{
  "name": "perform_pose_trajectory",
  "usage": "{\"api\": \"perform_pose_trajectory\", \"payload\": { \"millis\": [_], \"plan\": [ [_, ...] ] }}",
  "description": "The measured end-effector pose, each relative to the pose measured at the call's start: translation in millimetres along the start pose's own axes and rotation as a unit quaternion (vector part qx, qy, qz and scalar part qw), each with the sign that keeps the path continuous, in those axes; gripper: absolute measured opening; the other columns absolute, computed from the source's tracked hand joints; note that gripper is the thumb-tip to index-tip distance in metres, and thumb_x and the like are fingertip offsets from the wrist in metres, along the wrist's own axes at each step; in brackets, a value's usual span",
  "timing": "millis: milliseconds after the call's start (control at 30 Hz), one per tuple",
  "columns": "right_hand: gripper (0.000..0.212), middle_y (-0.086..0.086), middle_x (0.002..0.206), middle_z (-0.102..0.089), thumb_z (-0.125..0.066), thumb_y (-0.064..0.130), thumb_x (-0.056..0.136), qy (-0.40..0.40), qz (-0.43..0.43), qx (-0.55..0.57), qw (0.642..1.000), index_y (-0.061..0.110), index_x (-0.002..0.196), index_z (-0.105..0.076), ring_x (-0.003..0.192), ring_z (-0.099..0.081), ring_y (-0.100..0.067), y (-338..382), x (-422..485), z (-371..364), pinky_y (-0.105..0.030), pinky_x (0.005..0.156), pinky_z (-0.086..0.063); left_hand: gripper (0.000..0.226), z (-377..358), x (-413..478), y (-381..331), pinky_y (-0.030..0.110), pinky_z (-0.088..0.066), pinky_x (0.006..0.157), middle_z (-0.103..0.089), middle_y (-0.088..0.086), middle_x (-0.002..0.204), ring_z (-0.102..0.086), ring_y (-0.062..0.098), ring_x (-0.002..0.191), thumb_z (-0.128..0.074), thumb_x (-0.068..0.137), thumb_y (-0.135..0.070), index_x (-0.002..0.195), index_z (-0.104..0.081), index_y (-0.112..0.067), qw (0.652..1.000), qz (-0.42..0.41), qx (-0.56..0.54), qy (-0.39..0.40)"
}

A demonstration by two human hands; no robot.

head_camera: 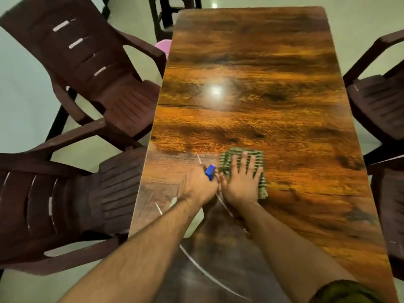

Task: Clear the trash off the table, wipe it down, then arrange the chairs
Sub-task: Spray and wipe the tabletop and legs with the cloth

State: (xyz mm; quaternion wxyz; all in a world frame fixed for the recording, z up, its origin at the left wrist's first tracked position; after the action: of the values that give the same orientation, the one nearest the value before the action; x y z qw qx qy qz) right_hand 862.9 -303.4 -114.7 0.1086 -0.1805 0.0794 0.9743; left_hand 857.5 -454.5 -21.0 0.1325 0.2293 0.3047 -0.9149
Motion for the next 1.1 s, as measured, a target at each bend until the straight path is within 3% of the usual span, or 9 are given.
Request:
{"api": "perform_pose_trajectory", "payload": {
  "millis": [167,233,400,500,633,833,900,1000,1100],
  "plan": [
    [0.074,-0.002,0.167,0.005,-0.033,0.060,0.096,0.041,0.321,-0.050,0.945,0.028,0.159,-0.010,0.151,0.016,-0.026,73,-45,-23,-0.057,0.121,0.007,0.025,32,22,33,0.036,-0.056,0.062,-0.063,0.005,0.067,-0.065,0.027,0.067,-0.060,0.083,-0.038,0.070,-0.058,-0.016,0.999,0.022,-0.022,-0.014],
    [0.076,0.001,0.167,0.003,-0.037,0.063,0.094,0.033,0.350,-0.075,0.933,0.034,0.159,-0.010,0.153,0.012,-0.026,53,-37,-21,-0.055,0.120,0.009,0.027,41,33,45,0.039,-0.055,0.061,-0.058,0.006,0.065,-0.062,0.029,0.066,-0.059,0.085,-0.038,0.068,-0.052,-0.018,1.000,0.015,-0.024,-0.013],
    [0.074,-0.006,0.166,0.014,-0.017,0.067,0.098,-0.043,-0.104,0.000,0.994,0.031,0.159,0.002,0.152,0.015,-0.031,1,25,5,-0.061,0.120,0.008,0.025,71,45,80,0.033,-0.049,0.061,-0.054,0.003,0.067,-0.059,0.023,0.067,-0.059,0.090,-0.033,0.072,-0.050,-0.019,0.999,0.029,-0.017,-0.027],
    [0.076,-0.012,0.166,0.015,-0.016,0.064,0.098,-0.037,-0.172,0.036,0.984,0.022,0.160,0.002,0.151,0.015,-0.038,58,45,9,-0.066,0.117,0.003,0.025,91,43,98,0.033,-0.048,0.067,-0.051,-0.002,0.070,-0.057,0.025,0.072,-0.058,0.091,-0.034,0.073,-0.047,-0.020,0.998,0.036,-0.018,-0.057],
    [0.074,-0.007,0.159,0.028,-0.024,0.060,0.099,-0.012,0.124,-0.044,0.991,0.029,0.157,0.011,0.150,0.022,-0.036,194,37,-11,-0.063,0.113,0.019,0.019,110,41,123,0.033,-0.044,0.069,-0.054,-0.002,0.077,-0.052,0.025,0.075,-0.057,0.091,-0.037,0.081,-0.050,-0.022,0.997,0.055,-0.005,-0.059],
    [0.076,-0.007,0.165,-0.016,-0.034,0.064,0.092,0.041,0.487,-0.153,0.859,0.024,0.157,-0.028,0.153,-0.005,-0.032,223,-11,-49,-0.062,0.120,0.001,0.020,120,31,142,0.032,-0.048,0.063,-0.064,0.004,0.082,-0.061,0.028,0.072,-0.058,0.085,-0.037,0.082,-0.060,-0.018,0.994,0.072,-0.055,-0.054],
    [0.075,-0.003,0.167,0.001,-0.028,0.066,0.093,0.031,0.431,-0.148,0.890,0.030,0.159,-0.016,0.153,0.007,-0.027,212,16,-30,-0.058,0.121,0.006,0.021,123,26,151,0.031,-0.042,0.059,-0.060,0.003,0.076,-0.057,0.026,0.066,-0.058,0.085,-0.035,0.074,-0.055,-0.017,0.992,0.072,-0.079,-0.064],
    [0.073,-0.004,0.166,0.015,-0.019,0.066,0.097,-0.018,0.168,-0.050,0.984,0.031,0.158,0.002,0.152,0.017,-0.028,218,65,-1,-0.055,0.118,0.012,0.021,123,19,166,0.029,-0.038,0.054,-0.060,0.001,0.070,-0.056,0.022,0.061,-0.058,0.087,-0.034,0.073,-0.055,-0.018,0.991,0.062,-0.091,-0.070],
    [0.073,-0.007,0.165,0.020,-0.017,0.063,0.098,-0.002,0.090,-0.012,0.996,0.029,0.158,0.006,0.151,0.021,-0.033,256,74,-4,-0.060,0.118,0.012,0.023,126,11,179,0.030,-0.039,0.051,-0.059,0.000,0.067,-0.053,0.018,0.057,-0.058,0.088,-0.032,0.070,-0.055,-0.019,0.990,0.046,-0.106,-0.077]
  ]
}}
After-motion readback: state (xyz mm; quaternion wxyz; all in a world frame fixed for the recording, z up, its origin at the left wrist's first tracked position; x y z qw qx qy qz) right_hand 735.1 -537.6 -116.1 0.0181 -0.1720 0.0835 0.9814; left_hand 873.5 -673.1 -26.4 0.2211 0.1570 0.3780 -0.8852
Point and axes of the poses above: each hand's wrist, its own x-axis towards the middle knuckle, its own z-axis out of the back of the hand, y = z × x, the point moved 7 cm from there along x, towards the middle knuckle
